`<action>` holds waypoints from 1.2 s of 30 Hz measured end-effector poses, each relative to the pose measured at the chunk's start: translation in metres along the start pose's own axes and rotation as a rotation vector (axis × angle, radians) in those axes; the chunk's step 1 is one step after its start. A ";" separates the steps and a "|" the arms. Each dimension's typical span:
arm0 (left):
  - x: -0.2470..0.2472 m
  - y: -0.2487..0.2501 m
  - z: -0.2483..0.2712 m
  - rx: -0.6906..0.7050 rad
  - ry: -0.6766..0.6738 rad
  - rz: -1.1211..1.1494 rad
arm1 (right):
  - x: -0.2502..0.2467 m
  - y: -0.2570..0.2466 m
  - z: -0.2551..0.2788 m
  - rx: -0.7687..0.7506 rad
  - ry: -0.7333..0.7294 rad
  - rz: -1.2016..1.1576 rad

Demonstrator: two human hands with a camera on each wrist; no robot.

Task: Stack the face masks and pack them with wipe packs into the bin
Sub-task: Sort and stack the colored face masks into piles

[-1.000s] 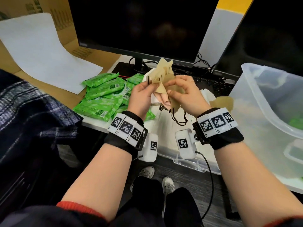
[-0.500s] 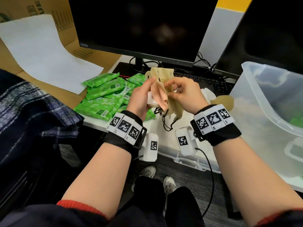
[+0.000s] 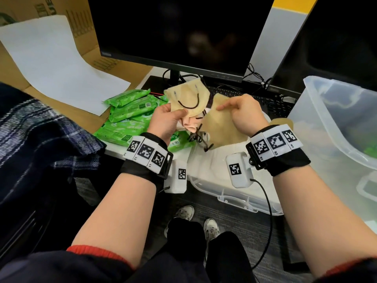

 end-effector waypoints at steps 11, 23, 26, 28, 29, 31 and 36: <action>-0.015 -0.009 -0.012 -0.051 0.095 -0.052 | -0.004 -0.031 -0.008 -0.307 0.042 0.187; 0.008 -0.013 0.002 -0.084 -0.164 -0.080 | 0.030 -0.040 0.003 -0.459 -0.072 0.229; 0.013 -0.011 0.008 -0.079 -0.217 -0.101 | 0.023 -0.032 0.001 -0.361 -0.014 0.120; 0.010 -0.014 0.007 -0.077 -0.199 -0.139 | 0.010 -0.026 -0.001 -0.274 0.076 0.079; 0.007 -0.015 0.005 -0.083 -0.180 -0.139 | 0.001 -0.022 -0.003 -0.228 0.124 0.069; 0.000 -0.016 -0.001 -0.074 -0.132 -0.100 | -0.016 -0.011 -0.006 -0.131 0.199 0.036; -0.005 0.005 0.002 0.187 -0.058 -0.089 | -0.044 0.010 -0.011 0.043 0.328 -0.002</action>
Point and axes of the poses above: each hand's wrist, its own z-axis away from the middle knuckle, its own x-axis out of the palm, y = z × x, the point moved 8 cm from there along -z, towards the middle knuckle, and after that the axes turned 11 degrees about y, right-handed, at the moved point
